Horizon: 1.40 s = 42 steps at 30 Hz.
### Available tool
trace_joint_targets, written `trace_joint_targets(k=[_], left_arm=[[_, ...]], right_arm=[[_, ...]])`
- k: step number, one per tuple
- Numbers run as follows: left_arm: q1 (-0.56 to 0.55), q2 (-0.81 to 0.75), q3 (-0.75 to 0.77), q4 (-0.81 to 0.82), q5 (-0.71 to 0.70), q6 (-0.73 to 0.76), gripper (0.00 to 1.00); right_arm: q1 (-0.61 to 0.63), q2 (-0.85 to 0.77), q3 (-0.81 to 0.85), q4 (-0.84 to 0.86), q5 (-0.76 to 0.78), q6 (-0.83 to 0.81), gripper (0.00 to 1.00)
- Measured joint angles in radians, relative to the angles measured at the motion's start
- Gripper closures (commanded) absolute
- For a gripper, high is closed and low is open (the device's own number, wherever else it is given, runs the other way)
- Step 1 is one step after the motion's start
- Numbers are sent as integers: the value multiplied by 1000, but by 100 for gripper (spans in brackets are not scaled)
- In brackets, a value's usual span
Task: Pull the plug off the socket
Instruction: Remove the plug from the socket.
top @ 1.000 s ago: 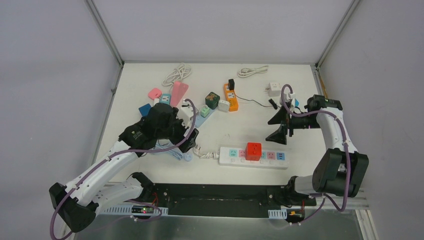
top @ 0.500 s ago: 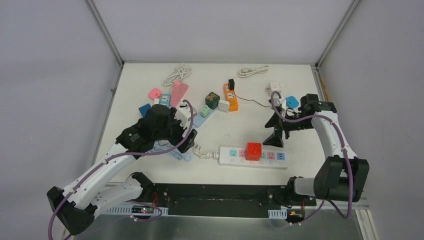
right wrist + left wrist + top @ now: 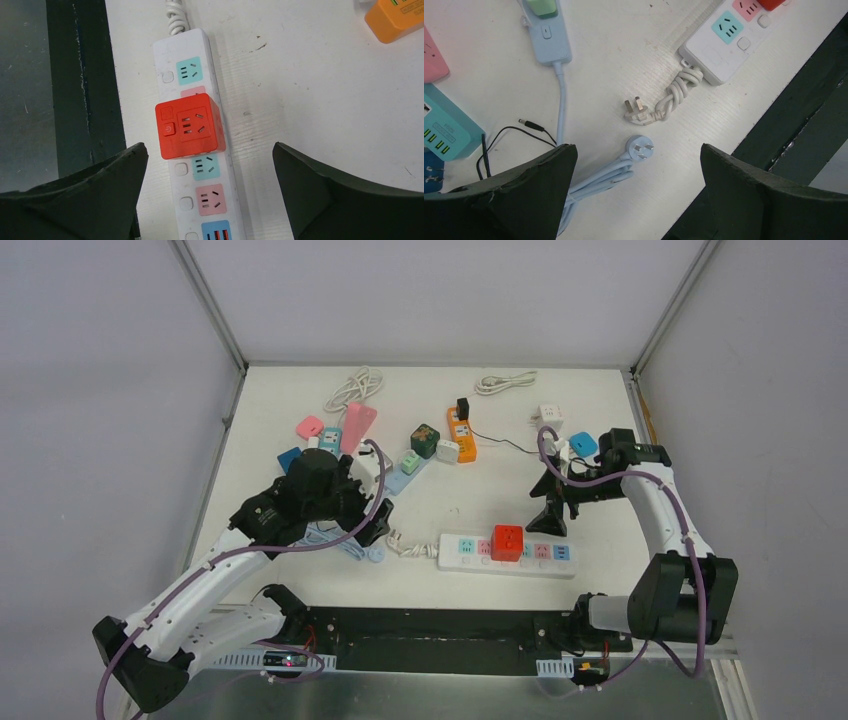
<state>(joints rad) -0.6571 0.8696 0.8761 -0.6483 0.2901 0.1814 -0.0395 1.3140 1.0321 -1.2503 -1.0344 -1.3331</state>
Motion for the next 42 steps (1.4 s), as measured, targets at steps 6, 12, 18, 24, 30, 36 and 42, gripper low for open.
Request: trace_joint_targets(k=[6,12,18,24,30,36,42], left_arm=[[18,-26,0,12,18,-10,1],[24,-39,-2,22,25,-10,1],[24,-39,-6,22,25,-10,1],[24,-39,-8,22,25,-10,1],[24,-39,-8,22,24,-10,1],[24,-39,-8,22,25,-10,1],[31,-39,-8,22,25,-10,1]], right_arm=[[0,-14,-13,1,3,0,0],[7,-16,-16,2,6,-1,0],[14,-16,-17,2,7,-4,0],[22,-16,-19,2,10,-7,0],[31,-16,-30,7,17,-9,0],[31,-16,-32,12,26,-12,0],[53,-16,-36,20,32,-16,0]])
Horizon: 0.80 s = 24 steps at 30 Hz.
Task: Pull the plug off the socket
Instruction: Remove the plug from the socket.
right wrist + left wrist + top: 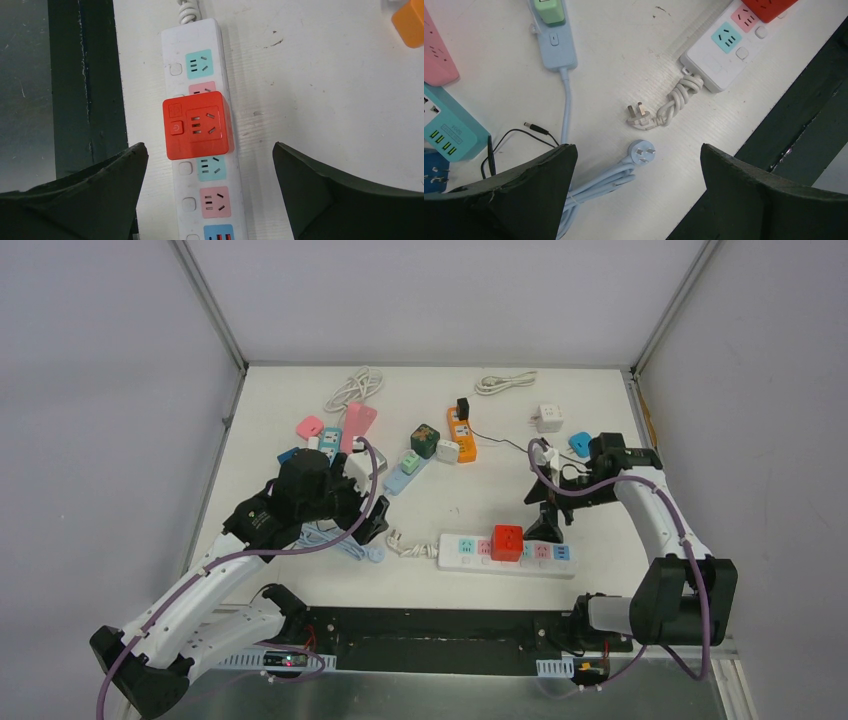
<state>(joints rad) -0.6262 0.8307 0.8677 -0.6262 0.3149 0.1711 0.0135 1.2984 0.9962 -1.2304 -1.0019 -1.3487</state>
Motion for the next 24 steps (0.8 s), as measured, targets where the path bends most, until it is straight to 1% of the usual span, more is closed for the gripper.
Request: trace_joint_targets(k=[7,11,24], left_arm=[[0,2,0,0,1,0,1],[0,3,0,0,1,0,1],[5,7,0,0,2,1,1]], right_arm=[[22,0,-14,8,8,-7,0],[45,-12,-36,40,20,-1,0],[264,-121,-167,227,159,96,0]])
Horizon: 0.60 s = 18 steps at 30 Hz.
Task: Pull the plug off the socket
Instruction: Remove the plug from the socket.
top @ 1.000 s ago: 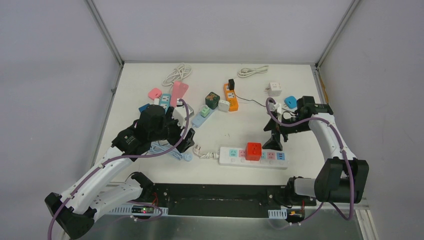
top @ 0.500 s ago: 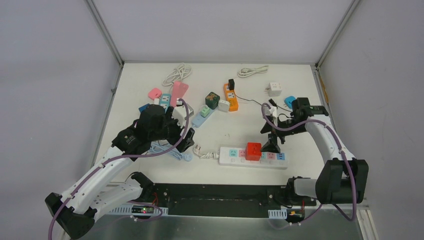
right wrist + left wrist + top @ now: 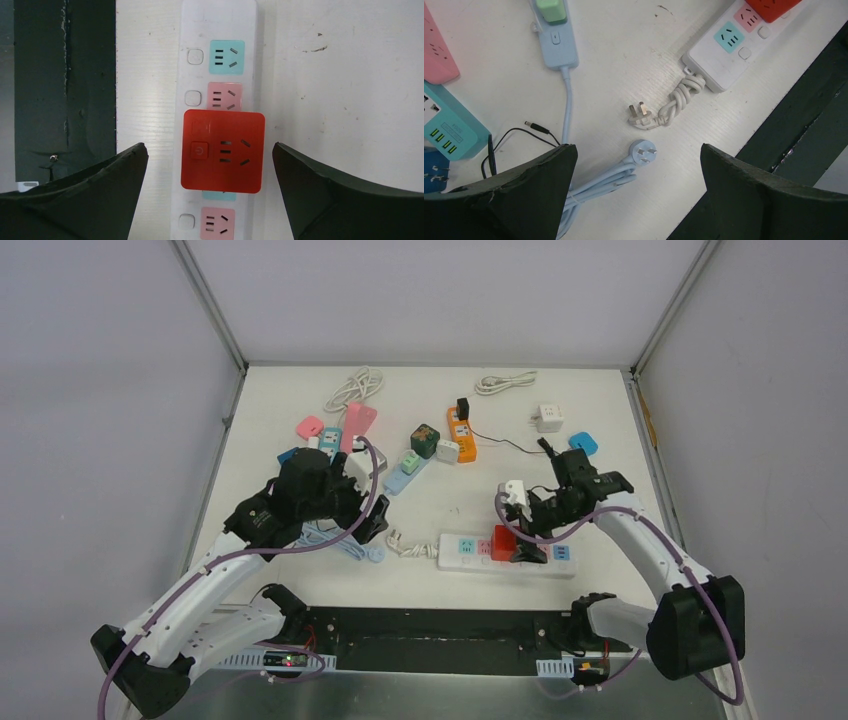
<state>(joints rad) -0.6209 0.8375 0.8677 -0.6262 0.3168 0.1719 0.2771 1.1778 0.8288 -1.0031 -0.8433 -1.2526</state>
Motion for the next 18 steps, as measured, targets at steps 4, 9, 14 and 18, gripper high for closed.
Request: trace_joint_targets(k=[4,9,14,18], left_arm=[[1,2,0,0,0,0,1],[1,7,0,0,0,0,1],[1,8,-1,0,0,0,1],[1,8,-1,0,2,0,1]], right_arm=[[40,-6,-11,35,46,29,1],[77,-4,-26,95,111,78,2],[109,10,-27,127,150,99,4],[133,27,-34,138,175,97,6]])
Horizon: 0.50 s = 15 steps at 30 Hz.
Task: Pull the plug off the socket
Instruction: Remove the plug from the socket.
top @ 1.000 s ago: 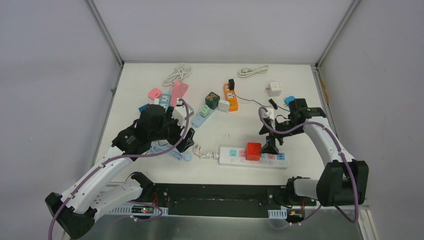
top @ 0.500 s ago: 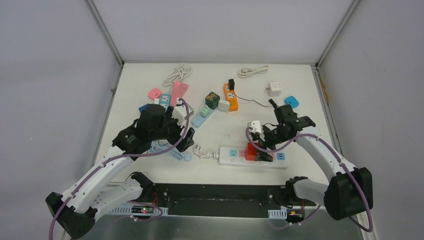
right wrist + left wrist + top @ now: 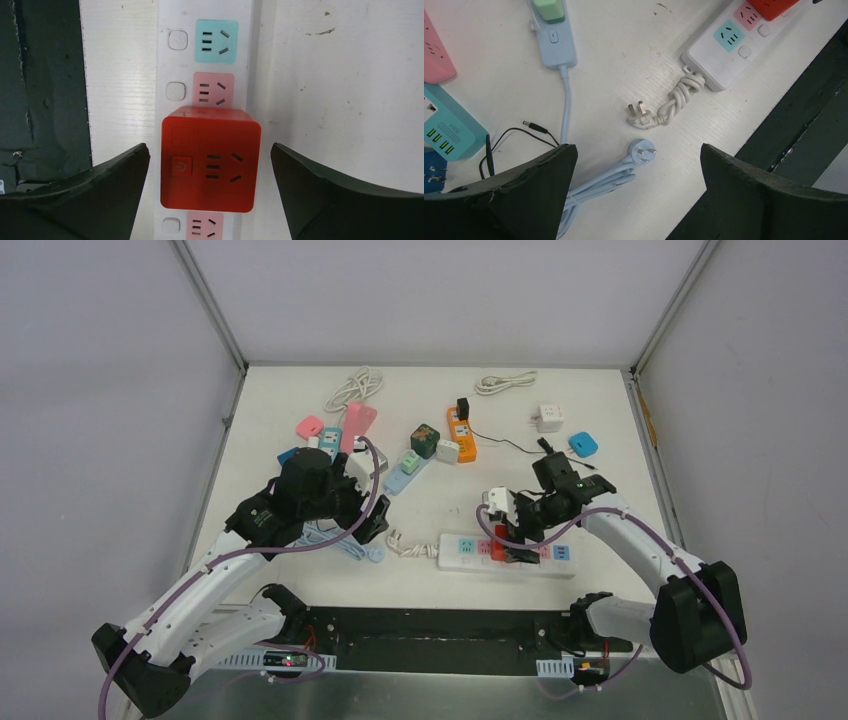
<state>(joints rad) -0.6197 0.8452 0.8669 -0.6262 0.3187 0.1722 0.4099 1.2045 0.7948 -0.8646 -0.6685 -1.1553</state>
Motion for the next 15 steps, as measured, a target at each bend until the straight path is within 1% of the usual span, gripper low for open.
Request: trace_joint_targets(k=[4,7,15], left_arm=[[0,2,0,0,2,0,1],[0,6,0,0,5,0,1],[6,13,-8,10,40,2,1]], right_arm=[[29,16,-13,1,34,-9,8],[46,19,-23,3,55,-16,12],[49,19,-24,4,61,-26,28]])
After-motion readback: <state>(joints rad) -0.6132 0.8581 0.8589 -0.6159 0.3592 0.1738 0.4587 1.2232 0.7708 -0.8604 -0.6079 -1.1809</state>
